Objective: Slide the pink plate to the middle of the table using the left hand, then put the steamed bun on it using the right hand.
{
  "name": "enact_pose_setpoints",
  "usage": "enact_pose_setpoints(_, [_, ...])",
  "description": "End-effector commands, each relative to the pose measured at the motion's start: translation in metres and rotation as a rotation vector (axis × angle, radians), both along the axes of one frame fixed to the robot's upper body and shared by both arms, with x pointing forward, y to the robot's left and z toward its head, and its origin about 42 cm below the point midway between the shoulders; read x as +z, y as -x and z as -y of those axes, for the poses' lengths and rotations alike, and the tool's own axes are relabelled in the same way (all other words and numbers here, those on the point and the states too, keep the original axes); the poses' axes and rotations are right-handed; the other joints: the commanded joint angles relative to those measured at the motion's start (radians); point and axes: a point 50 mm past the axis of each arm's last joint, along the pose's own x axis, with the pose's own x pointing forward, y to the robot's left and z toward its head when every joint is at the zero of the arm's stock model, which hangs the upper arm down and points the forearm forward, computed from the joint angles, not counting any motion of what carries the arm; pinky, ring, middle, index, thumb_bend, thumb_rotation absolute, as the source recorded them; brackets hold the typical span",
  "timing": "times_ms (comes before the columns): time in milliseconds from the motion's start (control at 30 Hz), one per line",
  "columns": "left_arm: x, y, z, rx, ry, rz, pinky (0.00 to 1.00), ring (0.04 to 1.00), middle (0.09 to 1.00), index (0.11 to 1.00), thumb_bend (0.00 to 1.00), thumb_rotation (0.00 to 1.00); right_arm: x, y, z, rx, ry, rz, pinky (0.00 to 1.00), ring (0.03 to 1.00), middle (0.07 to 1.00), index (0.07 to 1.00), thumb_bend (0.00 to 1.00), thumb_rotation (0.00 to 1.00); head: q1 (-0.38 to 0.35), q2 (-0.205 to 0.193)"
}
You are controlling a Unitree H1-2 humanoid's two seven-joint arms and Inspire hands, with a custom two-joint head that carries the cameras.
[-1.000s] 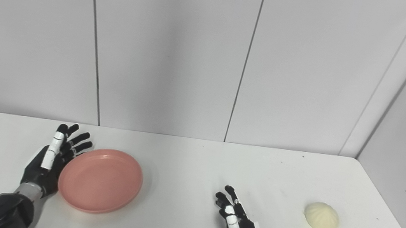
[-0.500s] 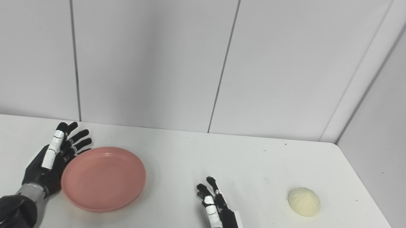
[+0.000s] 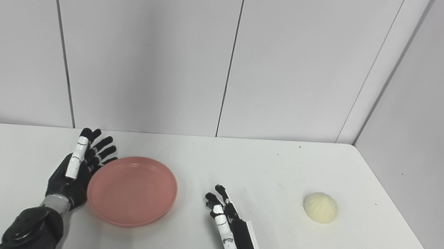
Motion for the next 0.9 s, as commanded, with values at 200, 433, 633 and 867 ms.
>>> enact_pose_setpoints(200, [0.006, -0.005, 0.017, -0.032, -0.02, 0.018, 0.84, 0.898, 0.912, 0.972, 0.73, 0.84, -0.002, 0.0, 0.001, 0.024, 0.055, 0.001, 0.93, 0.899, 0.877, 0.94, 0.8, 0.88, -0.008, -0.004])
enact_pose_setpoints(433, [-0.001, -0.005, 0.007, -0.009, -0.002, 0.016, 0.85, 0.899, 0.913, 0.956, 0.74, 0.82, -0.005, -0.003, 0.011, -0.049, 0.134, 0.109, 0.88, 0.879, 0.873, 0.931, 0.75, 0.88, 0.009, -0.04])
enact_pose_setpoints(633, [-0.002, -0.007, 0.002, 0.001, 0.004, 0.021, 0.83, 0.895, 0.91, 0.955, 0.76, 0.8, 0.014, -0.003, 0.016, -0.126, 0.187, 0.179, 0.81, 0.859, 0.871, 0.883, 0.79, 0.78, 0.02, -0.047])
enact_pose_setpoints(867, [-0.002, -0.007, 0.004, -0.009, -0.007, 0.024, 0.82, 0.895, 0.9, 0.955, 0.75, 0.82, 0.083, -0.012, 0.037, -0.184, 0.371, 0.193, 0.76, 0.901, 0.925, 0.908, 0.9, 0.8, 0.02, -0.046])
